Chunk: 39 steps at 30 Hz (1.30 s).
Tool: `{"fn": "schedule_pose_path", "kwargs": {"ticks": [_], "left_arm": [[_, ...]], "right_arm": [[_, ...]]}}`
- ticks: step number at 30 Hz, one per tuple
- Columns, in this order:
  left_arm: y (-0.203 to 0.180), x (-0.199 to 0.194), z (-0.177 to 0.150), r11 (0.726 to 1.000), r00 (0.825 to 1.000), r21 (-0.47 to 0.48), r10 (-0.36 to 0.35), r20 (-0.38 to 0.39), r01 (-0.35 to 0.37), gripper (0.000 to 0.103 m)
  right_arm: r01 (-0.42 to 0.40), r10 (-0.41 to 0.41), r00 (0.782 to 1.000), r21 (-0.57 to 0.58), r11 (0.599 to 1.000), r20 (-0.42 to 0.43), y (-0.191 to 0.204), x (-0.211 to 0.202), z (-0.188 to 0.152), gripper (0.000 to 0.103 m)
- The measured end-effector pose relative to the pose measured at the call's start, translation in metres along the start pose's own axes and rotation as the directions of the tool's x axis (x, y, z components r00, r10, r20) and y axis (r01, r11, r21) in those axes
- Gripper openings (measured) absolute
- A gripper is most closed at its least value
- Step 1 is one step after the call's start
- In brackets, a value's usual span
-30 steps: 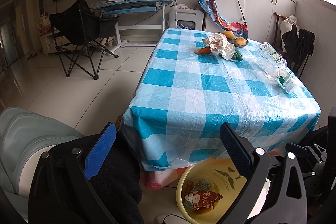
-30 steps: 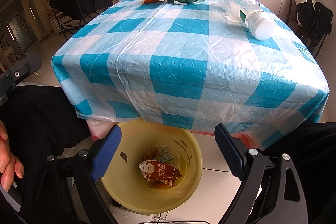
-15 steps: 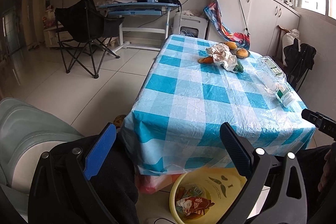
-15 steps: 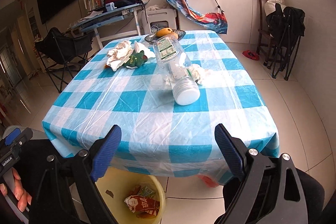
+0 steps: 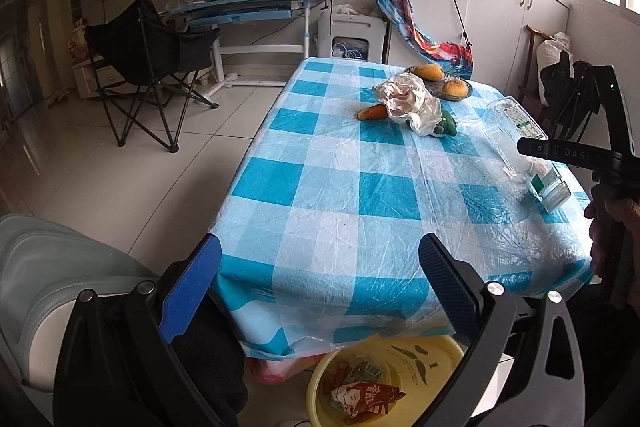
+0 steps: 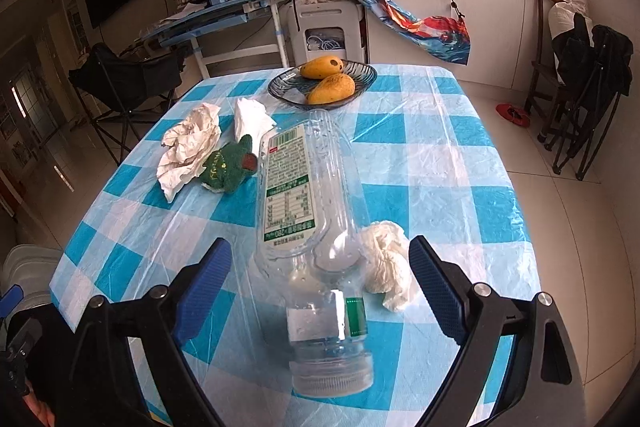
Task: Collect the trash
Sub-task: 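Reach the right tool toward the white tissue while the left tool approaches the plastic bottle, then grasp the crumpled white tissue with the right tool while the left tool grasps the clear bottle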
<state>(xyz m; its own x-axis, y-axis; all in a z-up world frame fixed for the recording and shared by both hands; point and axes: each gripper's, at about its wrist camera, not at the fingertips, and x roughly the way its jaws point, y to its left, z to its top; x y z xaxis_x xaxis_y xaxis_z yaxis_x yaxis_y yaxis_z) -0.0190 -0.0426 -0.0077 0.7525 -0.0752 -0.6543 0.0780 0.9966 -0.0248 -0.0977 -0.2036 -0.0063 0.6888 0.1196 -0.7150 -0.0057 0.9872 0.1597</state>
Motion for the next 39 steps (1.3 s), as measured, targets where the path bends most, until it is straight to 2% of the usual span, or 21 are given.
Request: {"fn": "schedule_pose_path", "kwargs": {"ticks": [2,4,5,6,9,11,13,16,19,22,24,26,28,31,32,33,34,35,39], "left_arm": [[-0.004,0.004,0.006,1.0,1.0,0.0,-0.007,-0.009,0.007,0.096],[-0.01,0.012,0.013,1.0,0.999,0.012,-0.019,-0.027,0.019,0.096],[-0.014,0.016,0.017,1.0,0.999,0.017,-0.024,-0.033,0.025,0.096],[-0.018,0.019,0.023,0.999,0.999,0.018,-0.033,-0.034,0.034,0.096],[-0.036,0.029,0.043,0.996,0.995,0.008,-0.087,-0.041,0.087,0.096],[-0.053,0.037,0.058,0.989,0.988,-0.014,-0.147,-0.056,0.146,0.096],[-0.072,0.051,0.074,0.977,0.974,-0.047,-0.21,-0.083,0.207,0.096],[-0.102,0.077,0.093,0.957,0.949,-0.116,-0.282,-0.143,0.267,0.096],[-0.131,0.099,0.11,0.942,0.933,-0.175,-0.316,-0.173,0.286,0.096],[-0.168,0.122,0.127,0.963,0.938,-0.125,-0.263,-0.228,0.24,0.096],[-0.19,0.136,0.134,0.981,0.944,-0.056,-0.193,-0.267,0.185,0.096],[-0.209,0.15,0.138,0.988,0.941,0.023,-0.139,-0.309,0.154,0.096],[-0.219,0.16,0.135,0.987,0.938,0.1,-0.086,-0.336,0.126,0.096],[-0.221,0.163,0.128,0.98,0.94,0.162,-0.058,-0.335,0.118,0.093],[-0.219,0.163,0.125,0.978,0.942,0.165,-0.064,-0.328,0.124,0.09],[-0.215,0.164,0.122,0.977,0.941,0.159,-0.081,-0.328,0.139,0.076],[-0.211,0.167,0.119,0.976,0.933,0.146,-0.101,-0.344,0.16,0.056],[-0.207,0.169,0.118,0.976,0.928,0.133,-0.115,-0.354,0.172,0.054],[-0.197,0.154,0.113,0.971,0.945,0.138,-0.147,-0.294,0.194,0.053]], "right_arm": [[-0.096,0.096,0.995,-0.007,0.995,-0.006,0.004,0.006,0.003,0.087],[-0.204,0.204,0.978,0.006,0.979,0.047,0.005,-0.004,0.003,0.087],[-0.235,0.231,0.969,0.038,0.971,0.091,-0.002,-0.011,0.003,0.087],[-0.236,0.225,0.966,0.08,0.968,0.13,-0.012,-0.018,0.002,0.087],[-0.142,0.109,0.981,0.213,0.967,0.16,-0.045,-0.029,-0.001,0.087],[-0.064,0.029,0.991,0.267,0.962,0.132,-0.063,-0.03,-0.004,0.087],[-0.021,-0.014,0.994,0.321,0.947,0.107,-0.077,-0.03,-0.009,0.087],[0.041,-0.067,0.995,0.334,0.942,0.068,-0.084,-0.026,-0.011,0.084],[0.063,-0.072,0.997,0.284,0.957,0.019,-0.079,-0.015,-0.011,0.083],[0.051,-0.048,0.999,0.214,0.976,-0.017,-0.065,-0.003,-0.012,0.08],[0.041,-0.036,0.999,0.177,0.983,-0.031,-0.057,0.002,-0.014,0.079],[0.05,-0.046,0.999,0.121,0.991,-0.029,-0.046,0.005,-0.016,0.072],[0.027,-0.024,0.999,0.083,0.996,-0.037,-0.037,0.007,-0.018,0.063],[-0.011,0.014,0.999,0.082,0.997,-0.04,-0.035,0.006,-0.019,0.045],[-0.027,0.031,0.999,0.097,0.995,-0.041,-0.037,0.006,-0.019,0.037],[-0.038,0.043,0.998,0.115,0.993,-0.041,-0.04,0.006,-0.02,0.031],[-0.055,0.062,0.997,0.135,0.989,-0.046,-0.043,0.006,-0.019,0.022],[-0.07,0.077,0.996,0.156,0.985,-0.042,-0.046,0.006,-0.02,0.021],[-0.105,0.11,0.994,0.202,0.974,-0.014,-0.051,0.0,-0.02,0.018]]}}
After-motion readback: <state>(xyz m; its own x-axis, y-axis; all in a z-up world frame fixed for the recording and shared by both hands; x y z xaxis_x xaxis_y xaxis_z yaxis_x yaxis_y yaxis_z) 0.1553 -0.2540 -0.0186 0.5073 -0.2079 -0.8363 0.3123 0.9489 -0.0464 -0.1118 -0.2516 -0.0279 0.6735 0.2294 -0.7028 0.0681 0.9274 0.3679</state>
